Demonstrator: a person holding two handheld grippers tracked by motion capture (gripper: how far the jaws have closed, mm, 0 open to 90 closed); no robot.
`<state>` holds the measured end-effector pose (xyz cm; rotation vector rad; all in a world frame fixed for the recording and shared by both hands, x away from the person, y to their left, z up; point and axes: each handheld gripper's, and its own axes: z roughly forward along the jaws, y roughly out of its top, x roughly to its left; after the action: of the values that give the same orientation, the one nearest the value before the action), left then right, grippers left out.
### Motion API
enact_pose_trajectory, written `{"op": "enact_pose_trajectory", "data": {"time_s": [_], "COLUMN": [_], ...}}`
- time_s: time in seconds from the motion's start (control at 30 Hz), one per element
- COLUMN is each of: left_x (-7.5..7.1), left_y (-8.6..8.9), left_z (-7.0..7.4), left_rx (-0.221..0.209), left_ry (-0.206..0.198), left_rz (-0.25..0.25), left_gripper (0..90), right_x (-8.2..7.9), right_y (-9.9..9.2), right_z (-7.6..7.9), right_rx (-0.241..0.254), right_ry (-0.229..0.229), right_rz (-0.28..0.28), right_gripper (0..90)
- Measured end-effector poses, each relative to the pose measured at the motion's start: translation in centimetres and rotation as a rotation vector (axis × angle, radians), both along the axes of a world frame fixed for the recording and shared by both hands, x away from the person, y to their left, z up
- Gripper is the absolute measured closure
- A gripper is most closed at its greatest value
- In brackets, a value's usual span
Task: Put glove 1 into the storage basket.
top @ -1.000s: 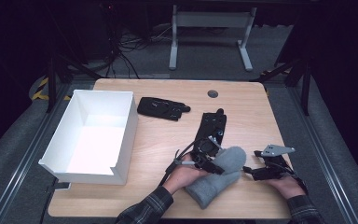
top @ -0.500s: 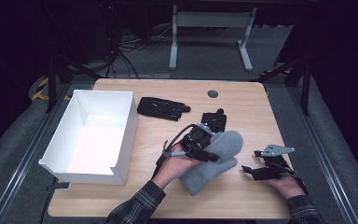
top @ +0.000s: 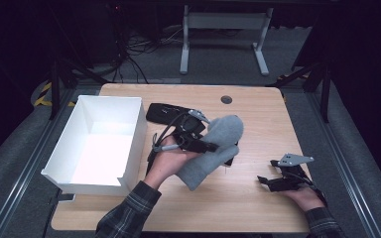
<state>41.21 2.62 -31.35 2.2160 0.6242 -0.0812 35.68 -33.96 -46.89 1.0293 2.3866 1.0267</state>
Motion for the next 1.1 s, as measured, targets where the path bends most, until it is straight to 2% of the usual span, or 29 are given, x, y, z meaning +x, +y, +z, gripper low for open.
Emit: {"op": "enact_pose_trajectory", "data": {"time_s": [0.03, 0.27, 0.3, 0.33, 0.53, 0.57, 0.83, 1.1], "left_x": [0.0, 0.7, 0.7, 1.0, 1.4, 1.4, 1.3, 1.1], "left_y": [0.0, 2.8, 2.8, 3.5, 5.8, 5.8, 9.4, 13.0], "left_z": [0.0, 2.9, 2.9, 3.7, 5.6, 5.6, 7.9, 8.9], "left_rx": [0.000, 0.007, 0.007, 0.008, 0.009, 0.009, 0.021, 0.042], "left_ry": [0.000, -0.024, -0.024, -0.033, -0.047, -0.047, -0.071, -0.082], "left_rz": [0.000, 0.051, 0.051, 0.062, 0.112, 0.112, 0.174, 0.245], "left_gripper": [72.8, 72.8, 72.8, 72.8, 72.8, 72.8, 72.8, 72.8], "right_x": [0.0, 0.0, 0.0, 0.0, 0.0, 0.0, 0.0, 0.0], "right_y": [0.0, 0.0, 0.0, 0.0, 0.0, 0.0, 0.0, 0.0], "right_z": [0.0, 0.0, 0.0, 0.0, 0.0, 0.0, 0.0, 0.0], "right_rx": [0.000, 0.000, 0.000, 0.000, 0.000, 0.000, 0.000, 0.000], "right_ry": [0.000, -0.001, 0.000, 0.000, -0.001, -0.001, -0.001, 0.000], "right_rz": [0.000, 0.000, 0.000, 0.000, 0.000, 0.000, -0.001, -0.003], "right_gripper": [15.3, 15.3, 15.3, 15.3, 15.3, 15.3, 15.3, 15.2]}}
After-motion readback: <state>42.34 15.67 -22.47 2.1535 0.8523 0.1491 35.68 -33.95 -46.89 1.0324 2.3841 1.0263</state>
